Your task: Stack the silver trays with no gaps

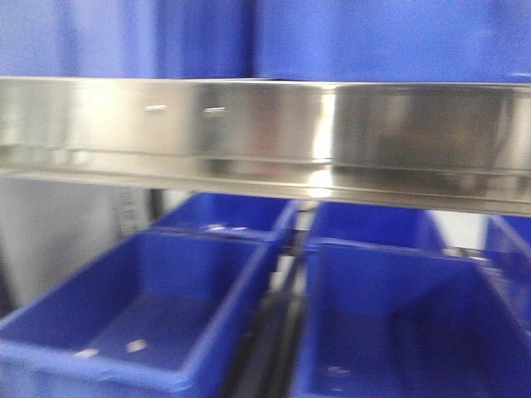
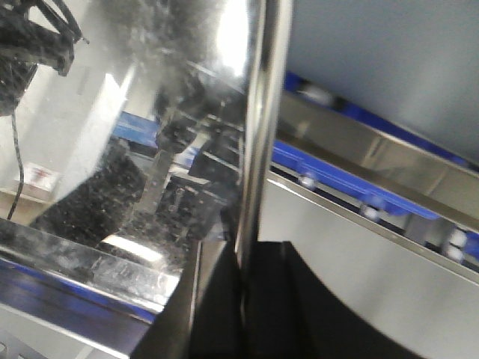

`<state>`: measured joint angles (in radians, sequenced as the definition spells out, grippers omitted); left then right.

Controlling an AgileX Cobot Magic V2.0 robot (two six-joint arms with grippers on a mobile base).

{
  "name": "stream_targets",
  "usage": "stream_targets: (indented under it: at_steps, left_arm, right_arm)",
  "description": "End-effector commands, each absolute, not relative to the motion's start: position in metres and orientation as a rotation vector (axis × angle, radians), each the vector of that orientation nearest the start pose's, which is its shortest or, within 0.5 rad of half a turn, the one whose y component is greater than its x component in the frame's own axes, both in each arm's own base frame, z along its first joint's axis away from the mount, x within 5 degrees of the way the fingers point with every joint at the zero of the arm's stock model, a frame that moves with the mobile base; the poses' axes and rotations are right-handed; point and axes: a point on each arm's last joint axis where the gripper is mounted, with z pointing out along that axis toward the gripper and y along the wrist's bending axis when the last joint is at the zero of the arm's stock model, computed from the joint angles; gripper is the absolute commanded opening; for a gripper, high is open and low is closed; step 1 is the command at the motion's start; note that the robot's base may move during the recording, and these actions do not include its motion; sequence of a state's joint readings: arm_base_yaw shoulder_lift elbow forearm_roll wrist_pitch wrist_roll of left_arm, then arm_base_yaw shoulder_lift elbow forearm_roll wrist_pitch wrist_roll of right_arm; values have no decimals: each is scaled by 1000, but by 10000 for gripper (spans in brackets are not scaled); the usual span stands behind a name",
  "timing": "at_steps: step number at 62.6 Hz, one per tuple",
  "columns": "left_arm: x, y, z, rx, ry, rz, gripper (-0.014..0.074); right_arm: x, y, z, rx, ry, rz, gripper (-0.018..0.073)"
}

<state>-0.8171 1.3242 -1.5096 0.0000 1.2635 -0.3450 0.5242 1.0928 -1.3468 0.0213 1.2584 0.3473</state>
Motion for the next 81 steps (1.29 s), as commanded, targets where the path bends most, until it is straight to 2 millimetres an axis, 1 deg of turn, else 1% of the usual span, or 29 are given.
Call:
stream_targets:
  at_steps: [1, 81]
  left_arm:
    - [161, -181, 432, 669, 2536, -482, -48]
    - [161, -181, 432, 669, 2536, -482, -48]
  right_arm:
    - [158, 96, 438, -237, 2443, 443, 57]
    - [158, 96, 438, -237, 2443, 443, 57]
